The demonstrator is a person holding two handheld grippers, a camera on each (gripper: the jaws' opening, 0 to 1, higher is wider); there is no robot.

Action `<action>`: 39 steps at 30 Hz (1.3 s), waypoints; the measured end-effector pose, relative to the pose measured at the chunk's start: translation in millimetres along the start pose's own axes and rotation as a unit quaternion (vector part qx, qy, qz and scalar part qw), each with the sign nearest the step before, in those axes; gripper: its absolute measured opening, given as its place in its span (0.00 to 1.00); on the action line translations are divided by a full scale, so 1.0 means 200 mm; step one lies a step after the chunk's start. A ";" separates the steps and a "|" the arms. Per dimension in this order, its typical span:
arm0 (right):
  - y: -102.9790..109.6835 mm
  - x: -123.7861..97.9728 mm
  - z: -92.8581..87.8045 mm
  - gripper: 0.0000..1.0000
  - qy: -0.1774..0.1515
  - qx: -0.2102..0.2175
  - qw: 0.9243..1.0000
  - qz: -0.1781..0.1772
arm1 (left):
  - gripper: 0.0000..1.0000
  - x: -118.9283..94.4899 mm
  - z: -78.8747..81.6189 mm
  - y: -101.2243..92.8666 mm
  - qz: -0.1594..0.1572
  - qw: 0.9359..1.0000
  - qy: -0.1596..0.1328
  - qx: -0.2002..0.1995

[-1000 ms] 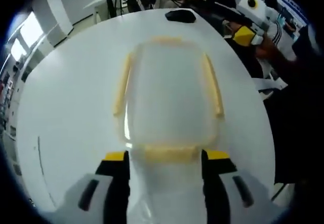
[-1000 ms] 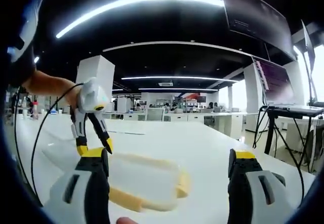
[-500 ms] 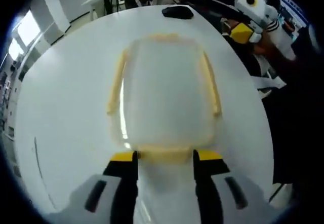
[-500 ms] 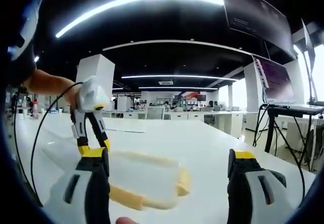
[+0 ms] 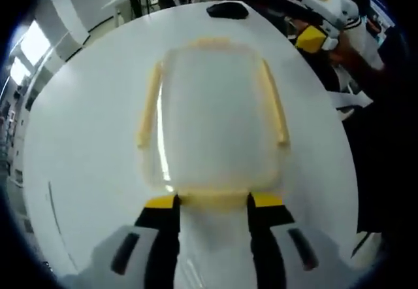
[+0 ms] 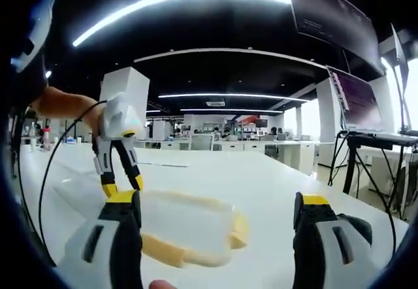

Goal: Snap each plastic latch of the storage box into its locked position after aligning the lid with the box until every specified latch is closed and the lid sits flush.

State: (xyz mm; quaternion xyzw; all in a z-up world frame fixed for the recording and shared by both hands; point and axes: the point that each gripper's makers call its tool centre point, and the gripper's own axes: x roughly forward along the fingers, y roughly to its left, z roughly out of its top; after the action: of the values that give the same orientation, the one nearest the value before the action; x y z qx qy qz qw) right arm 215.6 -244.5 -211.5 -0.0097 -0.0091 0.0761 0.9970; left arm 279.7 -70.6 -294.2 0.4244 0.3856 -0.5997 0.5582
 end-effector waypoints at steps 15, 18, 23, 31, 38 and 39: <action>-0.02 0.00 -0.01 0.91 0.018 -0.035 0.999 0.020 | 0.39 0.00 0.01 0.00 0.000 1.000 -0.008 -0.002; -0.01 0.00 0.05 0.82 -0.010 -0.035 0.999 0.034 | 0.39 0.00 0.01 0.00 0.000 1.000 -0.007 -0.001; 0.01 0.00 0.10 0.83 -0.018 -0.049 0.996 0.073 | 0.39 0.00 0.01 0.00 -0.001 1.000 -0.005 -0.002; -0.03 0.03 -0.03 0.70 0.078 -0.175 0.973 0.128 | 0.39 0.00 0.01 0.00 0.000 1.000 -0.008 -0.002; -0.03 0.05 -0.08 0.58 0.098 -0.207 0.959 0.167 | 0.39 0.00 0.01 0.00 0.001 1.000 -0.011 -0.005; -0.03 0.05 -0.08 0.57 0.099 -0.208 0.958 0.170 | 0.39 0.00 0.01 0.00 0.001 1.000 -0.011 -0.005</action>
State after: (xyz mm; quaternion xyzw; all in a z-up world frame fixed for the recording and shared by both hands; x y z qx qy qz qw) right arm 227.5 -248.7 -226.9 -0.2254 0.0758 0.2400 0.9412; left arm 279.4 -72.7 -292.5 0.4154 0.3821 -0.6015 0.5654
